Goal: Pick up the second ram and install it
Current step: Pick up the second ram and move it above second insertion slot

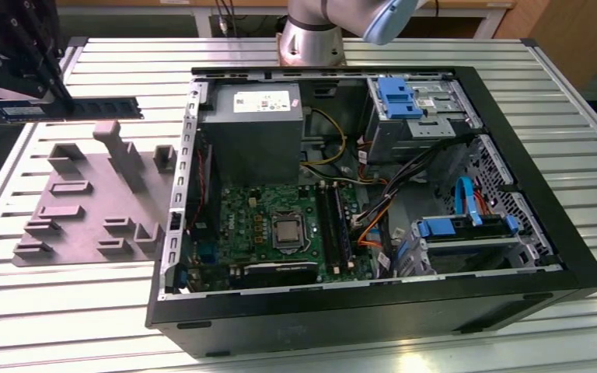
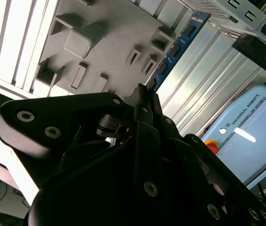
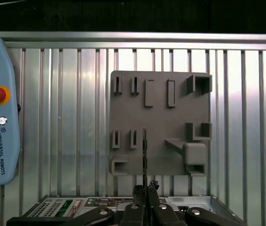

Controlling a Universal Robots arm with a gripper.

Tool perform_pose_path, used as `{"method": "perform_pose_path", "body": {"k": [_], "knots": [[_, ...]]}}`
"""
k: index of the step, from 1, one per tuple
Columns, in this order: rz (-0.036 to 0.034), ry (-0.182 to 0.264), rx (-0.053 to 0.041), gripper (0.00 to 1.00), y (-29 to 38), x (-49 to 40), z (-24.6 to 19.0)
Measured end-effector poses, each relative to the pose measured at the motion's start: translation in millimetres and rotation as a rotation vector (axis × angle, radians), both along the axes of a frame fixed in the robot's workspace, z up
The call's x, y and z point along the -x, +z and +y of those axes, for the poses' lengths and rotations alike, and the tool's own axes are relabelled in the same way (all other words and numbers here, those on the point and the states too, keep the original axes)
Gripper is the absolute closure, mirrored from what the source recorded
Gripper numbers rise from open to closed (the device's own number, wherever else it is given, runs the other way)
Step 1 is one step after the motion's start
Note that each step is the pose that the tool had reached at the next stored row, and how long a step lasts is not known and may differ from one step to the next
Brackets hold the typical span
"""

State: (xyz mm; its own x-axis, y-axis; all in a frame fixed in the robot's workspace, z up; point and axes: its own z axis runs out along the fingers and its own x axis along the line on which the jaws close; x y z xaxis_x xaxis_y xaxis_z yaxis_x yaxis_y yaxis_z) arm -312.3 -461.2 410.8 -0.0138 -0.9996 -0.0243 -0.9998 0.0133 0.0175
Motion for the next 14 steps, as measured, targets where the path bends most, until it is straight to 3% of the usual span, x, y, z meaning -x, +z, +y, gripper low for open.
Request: {"method": "perform_pose_path", "body": {"k": [14], "knots": [[0.0, 0.0, 0.0, 0.86, 0.0, -5.6, 0.0]]}}
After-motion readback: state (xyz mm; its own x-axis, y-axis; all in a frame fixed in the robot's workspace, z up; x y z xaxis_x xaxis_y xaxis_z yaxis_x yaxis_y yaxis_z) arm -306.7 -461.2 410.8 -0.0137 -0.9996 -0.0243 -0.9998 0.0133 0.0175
